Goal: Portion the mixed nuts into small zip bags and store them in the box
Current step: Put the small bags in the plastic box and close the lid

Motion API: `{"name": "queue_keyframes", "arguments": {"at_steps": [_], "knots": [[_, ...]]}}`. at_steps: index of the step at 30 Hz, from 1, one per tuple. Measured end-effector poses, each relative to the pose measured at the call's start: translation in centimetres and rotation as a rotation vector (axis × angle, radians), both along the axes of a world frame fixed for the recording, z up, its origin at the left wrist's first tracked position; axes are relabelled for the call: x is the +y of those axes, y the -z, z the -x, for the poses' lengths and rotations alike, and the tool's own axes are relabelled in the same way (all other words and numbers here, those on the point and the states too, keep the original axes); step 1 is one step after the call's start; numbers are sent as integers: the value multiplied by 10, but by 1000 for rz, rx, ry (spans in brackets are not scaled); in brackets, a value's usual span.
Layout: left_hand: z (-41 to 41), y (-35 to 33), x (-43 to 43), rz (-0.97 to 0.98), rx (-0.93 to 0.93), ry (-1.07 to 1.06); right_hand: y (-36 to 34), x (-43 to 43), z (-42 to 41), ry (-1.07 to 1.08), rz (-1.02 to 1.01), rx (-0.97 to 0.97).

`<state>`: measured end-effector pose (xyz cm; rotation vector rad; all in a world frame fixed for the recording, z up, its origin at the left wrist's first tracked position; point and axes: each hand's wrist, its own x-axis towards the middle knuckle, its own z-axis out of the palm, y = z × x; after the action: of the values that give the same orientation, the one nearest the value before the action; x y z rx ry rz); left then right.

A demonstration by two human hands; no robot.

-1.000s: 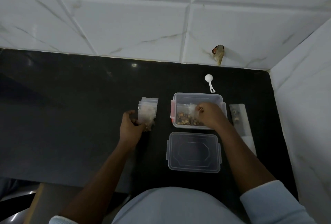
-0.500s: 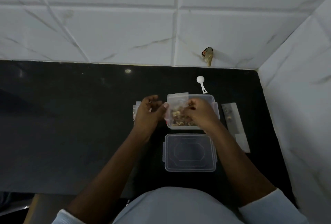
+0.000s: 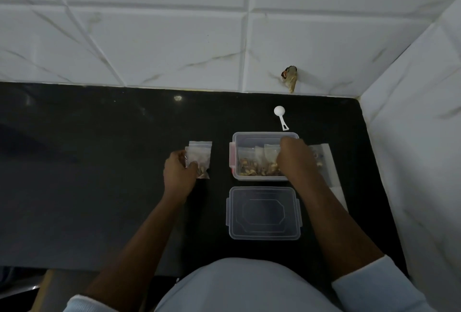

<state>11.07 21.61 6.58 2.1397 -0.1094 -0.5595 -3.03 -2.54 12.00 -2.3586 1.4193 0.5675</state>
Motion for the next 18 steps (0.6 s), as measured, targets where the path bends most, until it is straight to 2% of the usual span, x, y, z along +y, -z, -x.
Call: {"name": "queue_keyframes", "arguments": {"at_steps": [3,6,11,15,18], "knots": [[3,4,1,-34,50,-3,7,4,1,-87,-22,-75],[6,7,0,-33,87,5,21,6,10,-149,-123,-73],[3,10,5,-39,82,-9,28,1,13,-118,-119,-128],[4,10,9,-7,102,-5,31,2,12,-144,-161,-77],[3,7,9,33,136,-6,27,2,10,-97,-136,-137]]}}
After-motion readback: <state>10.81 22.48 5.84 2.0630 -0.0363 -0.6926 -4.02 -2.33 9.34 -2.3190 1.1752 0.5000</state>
